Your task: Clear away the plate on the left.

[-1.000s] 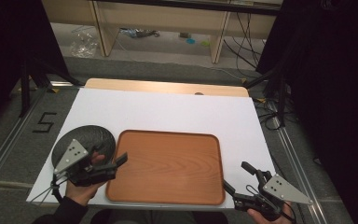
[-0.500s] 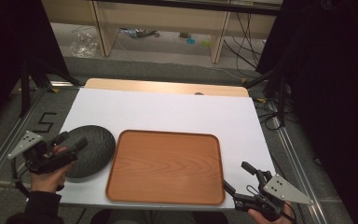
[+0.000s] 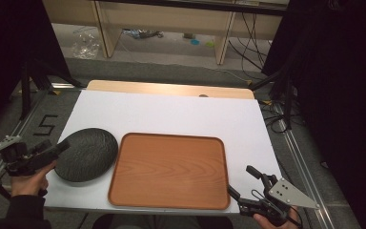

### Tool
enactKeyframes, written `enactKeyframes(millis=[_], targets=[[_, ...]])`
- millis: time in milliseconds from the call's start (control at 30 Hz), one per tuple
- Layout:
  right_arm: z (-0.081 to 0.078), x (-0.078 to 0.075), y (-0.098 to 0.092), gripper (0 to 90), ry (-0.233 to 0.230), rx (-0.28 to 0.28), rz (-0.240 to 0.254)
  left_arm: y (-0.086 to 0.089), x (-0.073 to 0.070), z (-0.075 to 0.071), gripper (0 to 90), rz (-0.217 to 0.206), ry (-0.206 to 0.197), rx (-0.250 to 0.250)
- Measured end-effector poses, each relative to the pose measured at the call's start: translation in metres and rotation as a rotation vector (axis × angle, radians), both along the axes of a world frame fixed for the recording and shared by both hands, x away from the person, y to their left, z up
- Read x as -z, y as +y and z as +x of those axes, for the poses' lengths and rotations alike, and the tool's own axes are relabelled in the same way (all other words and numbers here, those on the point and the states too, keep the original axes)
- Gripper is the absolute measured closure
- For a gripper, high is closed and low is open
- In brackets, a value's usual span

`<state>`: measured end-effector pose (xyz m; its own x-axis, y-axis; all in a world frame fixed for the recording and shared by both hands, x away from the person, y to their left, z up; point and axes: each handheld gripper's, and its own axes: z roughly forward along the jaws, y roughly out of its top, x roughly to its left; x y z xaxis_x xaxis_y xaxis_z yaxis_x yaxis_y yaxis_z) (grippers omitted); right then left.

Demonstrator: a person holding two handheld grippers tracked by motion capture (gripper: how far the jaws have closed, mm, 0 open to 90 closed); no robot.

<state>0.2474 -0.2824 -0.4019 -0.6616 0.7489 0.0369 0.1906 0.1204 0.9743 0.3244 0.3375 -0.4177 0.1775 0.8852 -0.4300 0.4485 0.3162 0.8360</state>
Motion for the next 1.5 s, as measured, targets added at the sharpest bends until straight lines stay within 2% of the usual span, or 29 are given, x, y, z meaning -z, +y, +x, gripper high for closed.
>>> enactKeyframes(millis=[33,67,100,200,233,267,300,333,433,467,500,533,567,600,667,733,800,833,900,967,1067,1100,1233,1367,1433,1500], targets=[[-0.001,-0.001,-0.001,15.7,-0.003,0.002,-0.01,0.007,0.004,0.002,16.5,-0.013,0.047,-0.013],[-0.001,-0.001,-0.001,15.7,0.002,0.007,-0.017,0.011,0.006,0.003,16.5,-0.031,0.063,-0.017],[0.0,0.0,0.0,15.7,-0.006,-0.004,0.0,0.014,0.008,0.004,16.5,-0.042,0.075,-0.023],[0.0,0.0,0.0,15.7,-0.003,0.008,-0.01,0.018,0.011,0.004,16.8,-0.055,0.089,-0.049],[0.001,0.0,0.001,15.7,-0.002,0.005,-0.011,0.022,0.014,0.005,17.0,-0.081,0.104,-0.066],[0.0,0.0,0.001,15.7,0.011,0.002,-0.023,0.024,0.016,0.005,17.0,-0.088,0.111,-0.068],[0.001,0.001,0.001,15.7,-0.012,0.004,-0.018,0.025,0.016,0.005,17.0,-0.087,0.139,-0.095],[0.0,0.001,0.002,15.7,-0.012,0.004,-0.017,0.026,0.018,0.006,17.1,-0.09,0.154,-0.105],[0.001,0.001,0.001,15.7,-0.012,0.002,-0.017,0.034,0.027,0.009,17.3,-0.101,0.188,-0.088],[0.001,0.001,0.001,15.7,-0.02,0.003,-0.019,0.035,0.03,0.01,17.3,-0.141,0.2,-0.098],[0.001,0.0,0.0,15.7,-0.016,0.001,-0.026,0.035,0.03,0.01,17.3,-0.141,0.2,-0.098],[0.001,0.0,0.0,15.7,-0.012,-0.001,-0.026,0.038,0.037,0.012,17.3,-0.173,0.214,-0.101],[0.001,0.0,0.001,15.7,-0.016,-0.001,-0.02,0.04,0.04,0.012,17.5,-0.189,0.237,-0.102],[0.001,0.0,0.001,15.7,-0.016,-0.001,-0.02,0.04,0.04,0.012,17.6,-0.189,0.237,-0.102],[0.002,0.001,0.002,15.7,-0.024,0.001,-0.021,0.043,0.047,0.014,17.7,-0.244,0.269,-0.096],[0.002,0.001,0.002,15.7,-0.026,-0.002,-0.019,0.045,0.05,0.013,18.0,-0.271,0.29,-0.091],[0.002,0.002,0.002,15.7,-0.015,-0.013,-0.009,0.048,0.055,0.014,18.2,-0.337,0.305,-0.08],[0.002,0.002,0.002,15.7,-0.017,-0.011,-0.008,0.05,0.056,0.013,18.2,-0.356,0.308,-0.084],[0.002,0.001,0.002,15.7,-0.03,-0.01,-0.012,0.053,0.056,0.012,18.3,-0.367,0.309,-0.092],[0.002,0.002,0.003,15.7,-0.014,-0.014,-0.009,0.053,0.057,0.012,18.6,-0.377,0.315,-0.102],[0.001,0.001,0.003,15.7,-0.01,-0.017,-0.01,0.054,0.059,0.013,18.8,-0.363,0.335,-0.102],[0.001,0.001,0.002,15.7,-0.003,-0.017,-0.028,0.053,0.062,0.014,18.8,-0.369,0.354,-0.102],[0.003,0.002,0.003,15.7,-0.038,-0.023,-0.011,0.053,0.066,0.015,19.1,-0.365,0.386,-0.09],[0.003,0.001,0.002,15.7,-0.024,-0.029,-0.029,0.05,0.069,0.018,19.7,-0.361,0.419,-0.066],[0.004,0.002,0.003,15.8,-0.04,-0.031,-0.009,0.049,0.07,0.018,20.1,-0.37,0.422,-0.058],[0.003,0.001,0.002,15.8,-0.027,-0.029,-0.026,0.05,0.07,0.018,20.4,-0.371,0.424,-0.053]])
